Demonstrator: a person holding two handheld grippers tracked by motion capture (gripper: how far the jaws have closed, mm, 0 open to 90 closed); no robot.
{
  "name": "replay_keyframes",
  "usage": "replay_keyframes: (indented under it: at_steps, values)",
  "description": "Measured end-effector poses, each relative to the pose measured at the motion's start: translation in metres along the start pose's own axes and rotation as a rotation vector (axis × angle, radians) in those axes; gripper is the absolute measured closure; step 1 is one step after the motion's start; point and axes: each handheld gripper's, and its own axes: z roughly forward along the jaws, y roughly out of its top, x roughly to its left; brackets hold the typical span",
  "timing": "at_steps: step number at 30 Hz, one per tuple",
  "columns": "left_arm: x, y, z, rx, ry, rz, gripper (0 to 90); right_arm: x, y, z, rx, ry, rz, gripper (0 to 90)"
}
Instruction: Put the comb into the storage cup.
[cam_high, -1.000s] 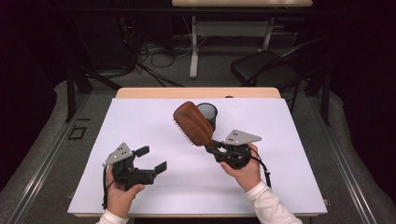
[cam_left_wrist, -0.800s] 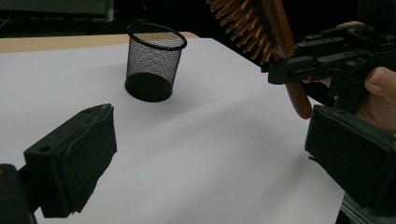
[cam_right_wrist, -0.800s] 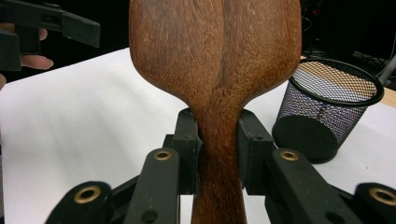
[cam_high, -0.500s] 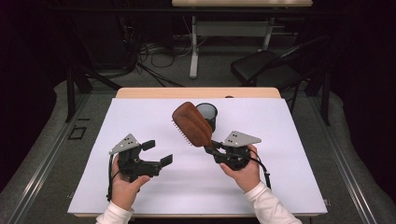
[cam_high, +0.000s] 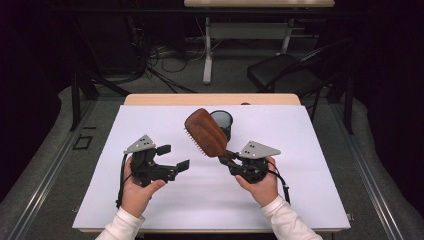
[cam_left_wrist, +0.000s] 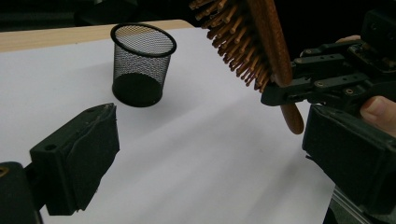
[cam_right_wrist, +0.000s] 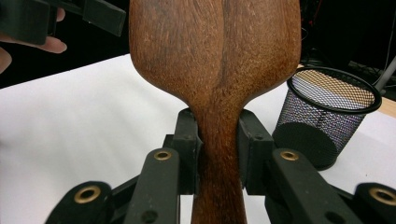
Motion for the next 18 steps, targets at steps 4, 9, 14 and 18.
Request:
replay_keyframes:
  at_steps: [4, 9, 14, 18]
  values:
    - [-0.002, 0.007, 0.003, 0.013, -0.014, -0.007, 4.0, 0.001, -0.001, 0.0, -0.008, -0.007, 0.001, 72.4]
    - [-0.004, 0.013, 0.008, 0.021, -0.031, -0.015, 4.0, 0.001, -0.002, 0.0, -0.014, -0.011, 0.0, 72.4]
    - [-0.005, 0.022, 0.012, 0.021, -0.052, -0.03, 4.1, 0.002, -0.003, 0.001, -0.016, -0.016, -0.003, 72.4]
    - [-0.005, 0.029, 0.014, 0.024, -0.064, -0.045, 4.1, 0.002, -0.004, 0.001, -0.015, -0.016, -0.008, 72.4]
